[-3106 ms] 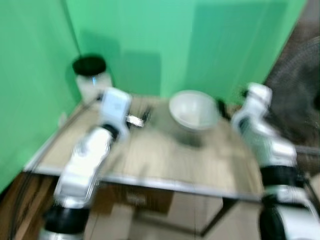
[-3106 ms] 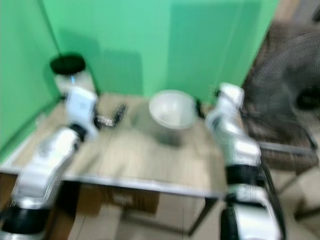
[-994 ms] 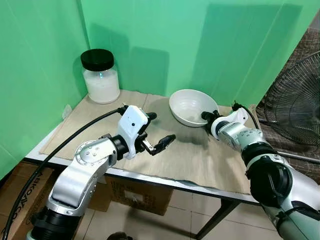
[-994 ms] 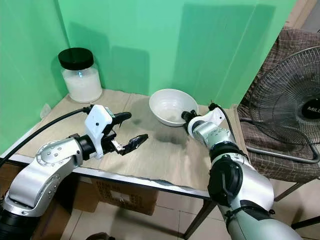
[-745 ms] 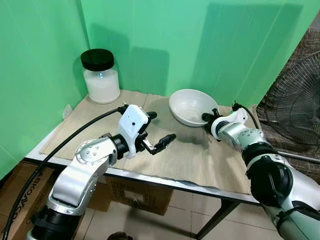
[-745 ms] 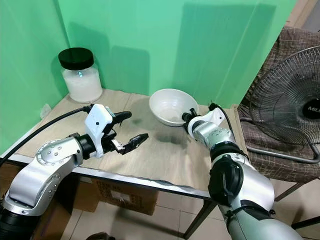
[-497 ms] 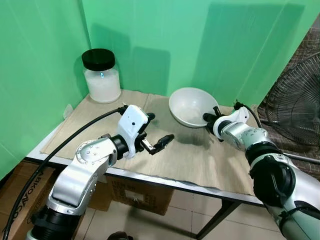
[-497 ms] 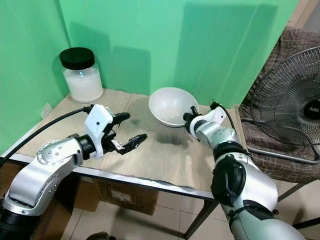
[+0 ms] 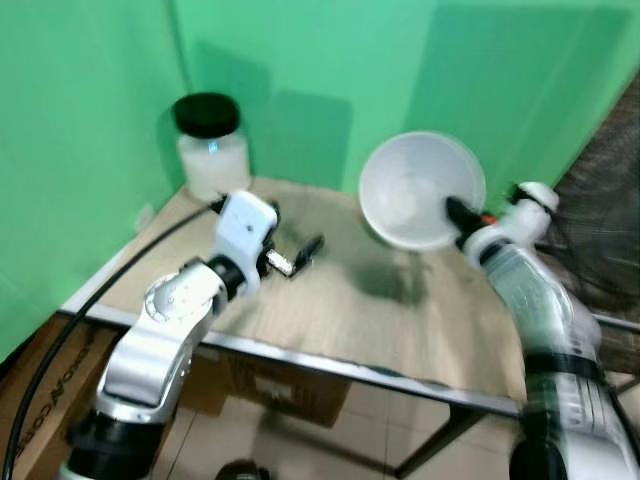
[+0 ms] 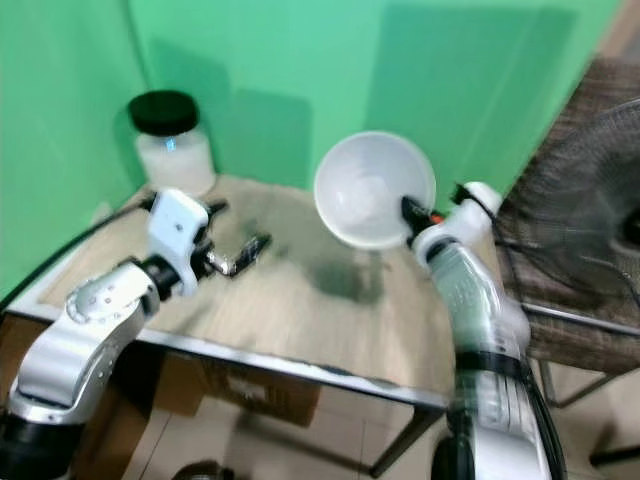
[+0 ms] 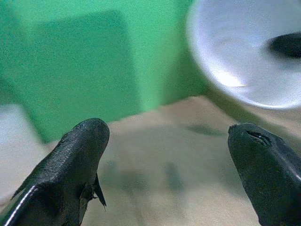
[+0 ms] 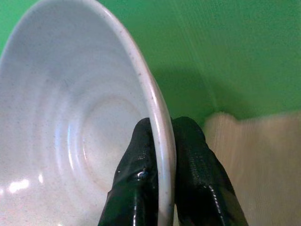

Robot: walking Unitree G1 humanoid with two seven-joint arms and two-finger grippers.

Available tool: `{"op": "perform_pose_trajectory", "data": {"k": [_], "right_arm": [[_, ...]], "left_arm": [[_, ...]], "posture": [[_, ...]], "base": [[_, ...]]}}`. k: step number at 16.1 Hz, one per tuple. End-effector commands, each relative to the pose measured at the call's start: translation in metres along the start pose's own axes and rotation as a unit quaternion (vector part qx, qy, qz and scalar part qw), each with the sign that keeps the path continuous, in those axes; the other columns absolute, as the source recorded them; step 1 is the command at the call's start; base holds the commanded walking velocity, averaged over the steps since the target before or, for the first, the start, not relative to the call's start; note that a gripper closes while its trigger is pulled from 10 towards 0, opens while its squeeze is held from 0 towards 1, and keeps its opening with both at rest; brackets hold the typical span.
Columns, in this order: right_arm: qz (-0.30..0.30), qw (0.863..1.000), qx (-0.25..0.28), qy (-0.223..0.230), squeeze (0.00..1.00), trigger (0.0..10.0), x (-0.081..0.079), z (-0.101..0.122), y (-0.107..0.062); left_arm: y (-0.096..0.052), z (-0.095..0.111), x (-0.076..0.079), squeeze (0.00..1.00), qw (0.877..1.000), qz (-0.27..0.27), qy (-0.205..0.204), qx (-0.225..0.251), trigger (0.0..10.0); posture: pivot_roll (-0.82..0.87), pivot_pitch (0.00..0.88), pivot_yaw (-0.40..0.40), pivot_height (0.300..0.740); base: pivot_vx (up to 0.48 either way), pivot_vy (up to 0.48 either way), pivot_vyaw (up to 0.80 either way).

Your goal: Setting the table

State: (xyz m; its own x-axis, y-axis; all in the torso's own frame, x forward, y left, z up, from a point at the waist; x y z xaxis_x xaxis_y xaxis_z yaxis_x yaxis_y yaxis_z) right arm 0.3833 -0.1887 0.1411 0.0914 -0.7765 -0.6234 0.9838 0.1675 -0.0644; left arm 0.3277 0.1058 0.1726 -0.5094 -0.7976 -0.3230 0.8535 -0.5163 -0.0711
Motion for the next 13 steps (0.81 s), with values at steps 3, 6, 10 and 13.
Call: {"op": "perform_pose_trajectory", "data": {"k": [3, 6, 10, 13], "right_arm": [[0.041, 0.987, 0.117, -0.099, 0.0, 10.0, -0.046, 0.048, -0.044], [0.039, 0.962, 0.156, -0.22, 0.0, 10.0, -0.067, 0.046, -0.069], [-0.031, 0.956, 0.175, -0.234, 0.0, 10.0, -0.06, 0.04, -0.086], [-0.04, 0.957, 0.161, -0.239, 0.0, 10.0, -0.057, 0.034, -0.085]], "left_arm": [[-0.002, 0.012, -0.009, 0.0, 0.998, 0.052, -0.01, 0.024, 10.0], [-0.005, 0.014, -0.01, 0.0, 0.996, 0.082, -0.011, 0.028, 10.0], [-0.005, 0.018, -0.009, 0.0, 0.994, 0.099, 0.014, 0.033, 10.0], [-0.004, 0.016, -0.01, 0.0, 0.995, 0.099, 0.019, 0.028, 10.0]], "posture": [[0.11, 0.0, -0.069, 0.74], [0.08, 0.0, -0.059, 0.74], [0.07, 0.0, -0.056, 0.74], [0.07, 0.0, -0.053, 0.74]], "base": [[0.0, 0.0, 0.0], [0.0, 0.0, 0.0], [0.0, 0.0, -0.8], [0.0, 0.0, -0.8]]}}
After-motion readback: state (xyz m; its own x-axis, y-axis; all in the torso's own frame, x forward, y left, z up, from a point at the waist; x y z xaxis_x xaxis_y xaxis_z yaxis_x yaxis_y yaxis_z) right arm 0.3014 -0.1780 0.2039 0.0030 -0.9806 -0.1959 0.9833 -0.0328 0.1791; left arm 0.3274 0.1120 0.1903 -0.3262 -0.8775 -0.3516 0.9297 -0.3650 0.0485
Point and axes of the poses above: a point about 5 cm out from each wrist's last joint towards the gripper, its own y axis pointing out of the wrist towards the gripper, its own z axis along the axis of the wrist's last joint, x = y × z, the point moved 5 cm from there along y, pointing out of the wrist towards the gripper, and after that the axes turned 7 degrees about y, right-handed, at the moved point
